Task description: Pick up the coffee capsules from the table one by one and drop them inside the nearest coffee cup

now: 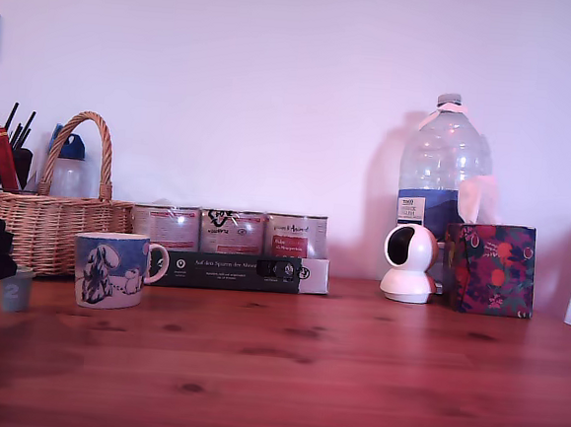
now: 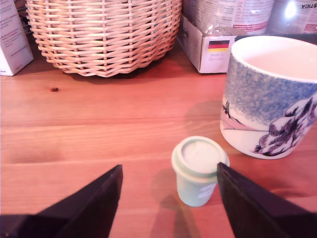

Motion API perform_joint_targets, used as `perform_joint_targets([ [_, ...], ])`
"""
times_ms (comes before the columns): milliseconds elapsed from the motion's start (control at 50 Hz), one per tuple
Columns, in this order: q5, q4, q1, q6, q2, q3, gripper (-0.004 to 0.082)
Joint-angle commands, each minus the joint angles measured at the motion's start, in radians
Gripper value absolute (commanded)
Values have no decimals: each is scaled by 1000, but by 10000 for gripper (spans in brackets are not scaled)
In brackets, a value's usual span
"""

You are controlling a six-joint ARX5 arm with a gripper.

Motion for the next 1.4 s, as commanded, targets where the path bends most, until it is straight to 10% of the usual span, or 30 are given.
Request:
perform_joint_targets([
  [0, 2, -31, -24, -2, -24, -8, 511],
  [440, 70, -68, -40, 6, -46, -8, 511],
  [1380, 61, -256, -53, 54, -32, 105, 511],
])
